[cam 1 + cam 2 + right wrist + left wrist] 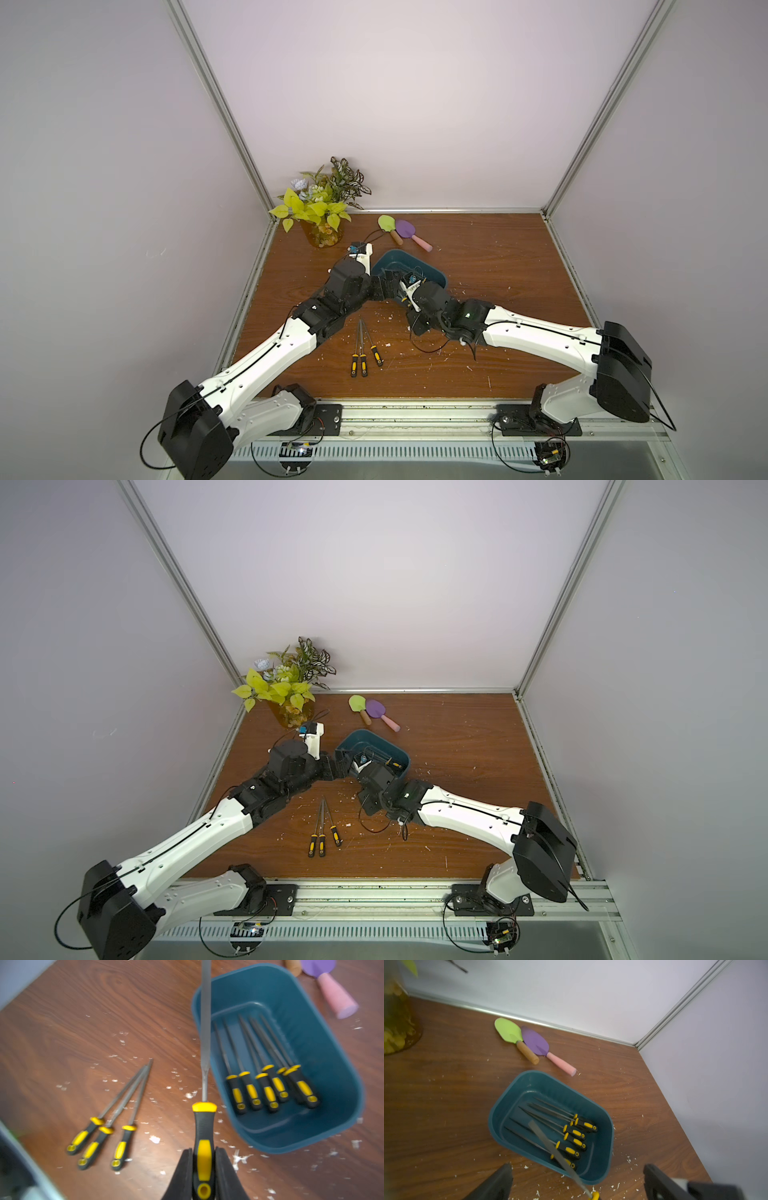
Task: Put the file tool into the storage box
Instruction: Place the file tool in the storage box.
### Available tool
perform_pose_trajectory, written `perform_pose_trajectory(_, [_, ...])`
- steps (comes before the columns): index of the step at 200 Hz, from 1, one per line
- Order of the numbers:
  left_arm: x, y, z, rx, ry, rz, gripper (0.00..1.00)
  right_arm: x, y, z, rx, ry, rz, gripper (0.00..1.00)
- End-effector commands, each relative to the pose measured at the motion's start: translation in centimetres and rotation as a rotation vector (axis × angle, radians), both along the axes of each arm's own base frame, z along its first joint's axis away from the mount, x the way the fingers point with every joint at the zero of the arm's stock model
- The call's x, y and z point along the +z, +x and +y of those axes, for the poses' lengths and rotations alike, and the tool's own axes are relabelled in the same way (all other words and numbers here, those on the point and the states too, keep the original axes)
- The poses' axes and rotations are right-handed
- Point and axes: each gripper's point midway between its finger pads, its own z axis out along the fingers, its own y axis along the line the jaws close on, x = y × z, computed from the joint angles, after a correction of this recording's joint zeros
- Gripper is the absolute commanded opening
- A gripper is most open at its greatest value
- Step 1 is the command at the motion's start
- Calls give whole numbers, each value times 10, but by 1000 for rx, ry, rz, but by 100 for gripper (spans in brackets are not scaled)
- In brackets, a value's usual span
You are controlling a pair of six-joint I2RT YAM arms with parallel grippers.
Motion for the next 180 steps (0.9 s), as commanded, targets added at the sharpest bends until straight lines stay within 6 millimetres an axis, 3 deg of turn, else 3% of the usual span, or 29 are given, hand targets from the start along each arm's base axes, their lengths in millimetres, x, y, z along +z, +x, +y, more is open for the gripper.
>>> perform_pose_trajectory(1, [-7,4,-8,33,-48,12,100,23,15,1,77,32,-62,10])
perform_pose_trajectory(71, [-33,15,-20,59,-72,49,100,-13,52,-9,97,14,-7,9])
perform_pose_trajectory(135, [-49,17,-17,88,-69,67,100,-42,74,-9,105,-21,44,11])
perform_pose_trajectory(164, [-52,16,-9,119,-47,67,100,-55,76,-7,128,-50,78,21])
perform_pose_trajectory(180, [-48,16,-4,136,-54,58,99,-57,76,-7,131,-50,85,37])
